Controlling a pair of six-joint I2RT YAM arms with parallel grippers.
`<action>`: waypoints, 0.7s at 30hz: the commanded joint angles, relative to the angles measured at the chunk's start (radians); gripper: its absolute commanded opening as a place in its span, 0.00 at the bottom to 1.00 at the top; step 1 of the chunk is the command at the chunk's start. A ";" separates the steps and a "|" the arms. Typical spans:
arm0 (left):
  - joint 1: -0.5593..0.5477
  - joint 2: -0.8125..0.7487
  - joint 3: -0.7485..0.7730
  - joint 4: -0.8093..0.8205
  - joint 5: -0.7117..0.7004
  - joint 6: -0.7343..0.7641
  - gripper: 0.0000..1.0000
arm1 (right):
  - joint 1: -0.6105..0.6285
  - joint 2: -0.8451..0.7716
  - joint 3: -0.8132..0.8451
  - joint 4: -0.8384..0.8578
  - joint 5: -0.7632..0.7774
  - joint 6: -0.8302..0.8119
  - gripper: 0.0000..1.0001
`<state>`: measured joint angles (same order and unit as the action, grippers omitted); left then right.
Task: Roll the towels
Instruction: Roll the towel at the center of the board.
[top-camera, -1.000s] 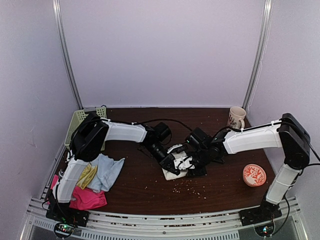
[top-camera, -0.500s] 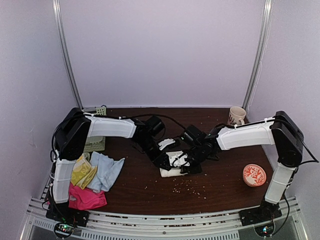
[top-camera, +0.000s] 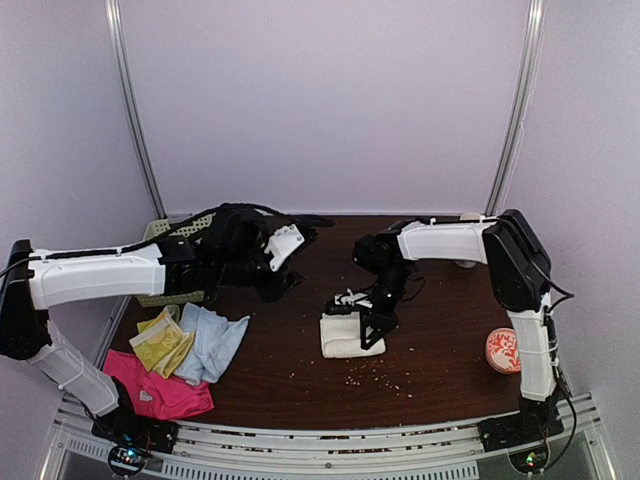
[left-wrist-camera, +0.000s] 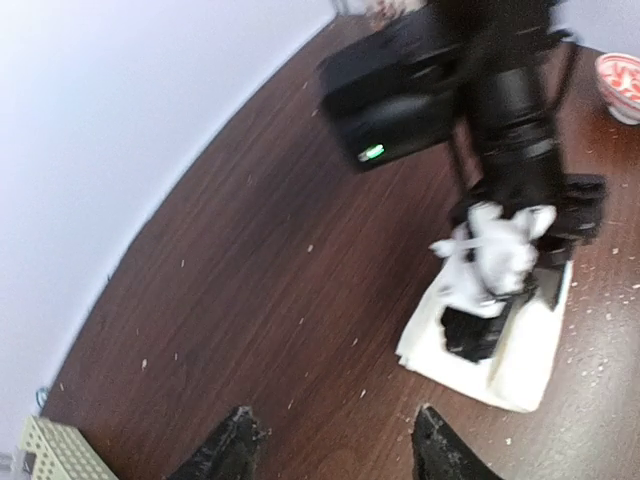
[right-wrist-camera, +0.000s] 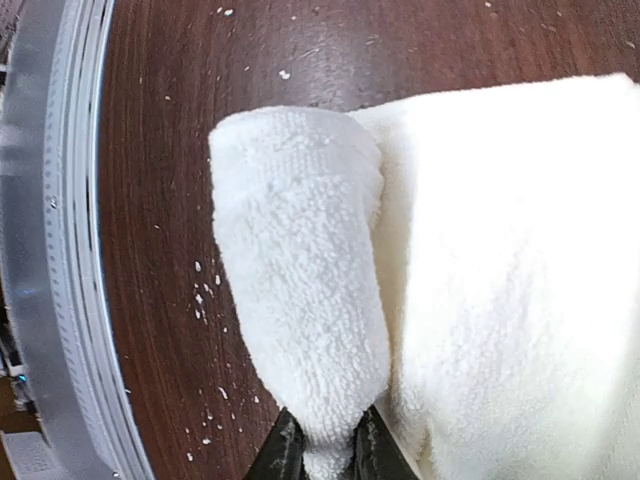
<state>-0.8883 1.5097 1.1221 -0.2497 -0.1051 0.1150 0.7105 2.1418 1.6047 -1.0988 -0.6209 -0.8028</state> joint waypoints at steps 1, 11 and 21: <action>-0.133 -0.026 -0.070 0.212 -0.072 0.178 0.55 | -0.070 0.198 0.126 -0.170 -0.036 0.027 0.15; -0.271 0.290 0.092 0.117 -0.012 0.281 0.61 | -0.105 0.337 0.253 -0.242 -0.044 0.040 0.16; -0.272 0.478 0.156 0.145 -0.005 0.347 0.55 | -0.105 0.316 0.207 -0.203 -0.052 0.067 0.17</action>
<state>-1.1641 1.9411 1.2301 -0.1398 -0.1257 0.4259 0.6086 2.3985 1.8717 -1.4036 -0.8608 -0.7509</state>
